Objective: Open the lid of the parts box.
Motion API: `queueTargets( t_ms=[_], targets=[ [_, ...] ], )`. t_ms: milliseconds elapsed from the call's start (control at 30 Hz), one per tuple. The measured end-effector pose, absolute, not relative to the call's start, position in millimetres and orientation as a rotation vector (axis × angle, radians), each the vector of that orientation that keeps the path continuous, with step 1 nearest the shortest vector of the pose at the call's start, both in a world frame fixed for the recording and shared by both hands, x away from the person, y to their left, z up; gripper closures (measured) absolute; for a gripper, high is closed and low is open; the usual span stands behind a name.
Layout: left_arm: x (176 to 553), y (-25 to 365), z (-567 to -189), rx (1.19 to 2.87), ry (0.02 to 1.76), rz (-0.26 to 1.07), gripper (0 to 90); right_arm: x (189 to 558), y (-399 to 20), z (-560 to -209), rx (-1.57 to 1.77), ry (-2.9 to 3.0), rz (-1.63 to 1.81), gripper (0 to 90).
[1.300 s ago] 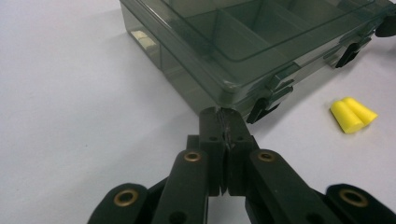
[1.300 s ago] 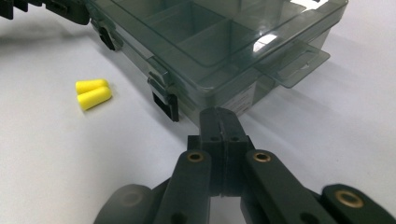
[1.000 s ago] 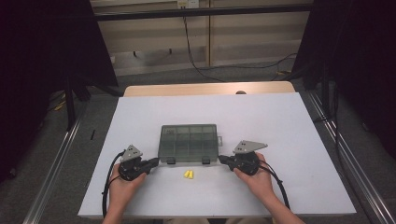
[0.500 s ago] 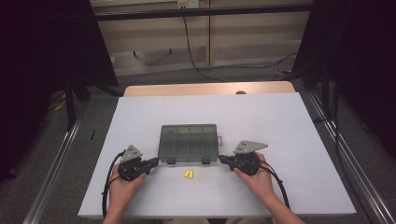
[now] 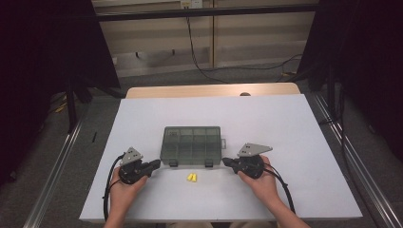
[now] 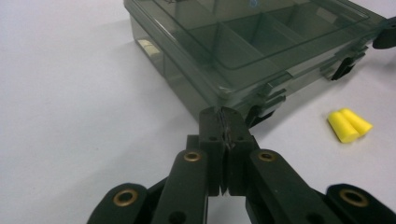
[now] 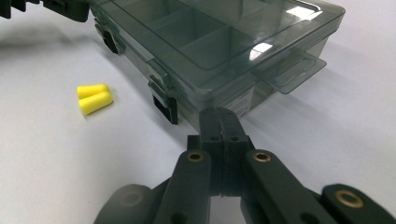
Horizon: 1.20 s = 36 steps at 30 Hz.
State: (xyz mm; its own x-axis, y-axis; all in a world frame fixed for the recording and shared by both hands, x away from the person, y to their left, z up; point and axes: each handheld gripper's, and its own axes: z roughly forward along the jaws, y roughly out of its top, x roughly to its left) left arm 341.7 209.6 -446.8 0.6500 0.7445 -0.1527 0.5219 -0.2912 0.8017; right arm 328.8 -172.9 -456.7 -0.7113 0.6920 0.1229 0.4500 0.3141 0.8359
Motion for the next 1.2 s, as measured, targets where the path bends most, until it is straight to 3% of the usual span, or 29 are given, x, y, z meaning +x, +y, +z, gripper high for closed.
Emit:
queueTargets(
  t_ms=[1200],
  targets=[
    [340.0, 204.2, -442.7, 1.937, 0.969, 0.345, 87.8, 328.1, -174.2, -453.4, 1.059, 2.283, 1.446, 90.0]
  ],
)
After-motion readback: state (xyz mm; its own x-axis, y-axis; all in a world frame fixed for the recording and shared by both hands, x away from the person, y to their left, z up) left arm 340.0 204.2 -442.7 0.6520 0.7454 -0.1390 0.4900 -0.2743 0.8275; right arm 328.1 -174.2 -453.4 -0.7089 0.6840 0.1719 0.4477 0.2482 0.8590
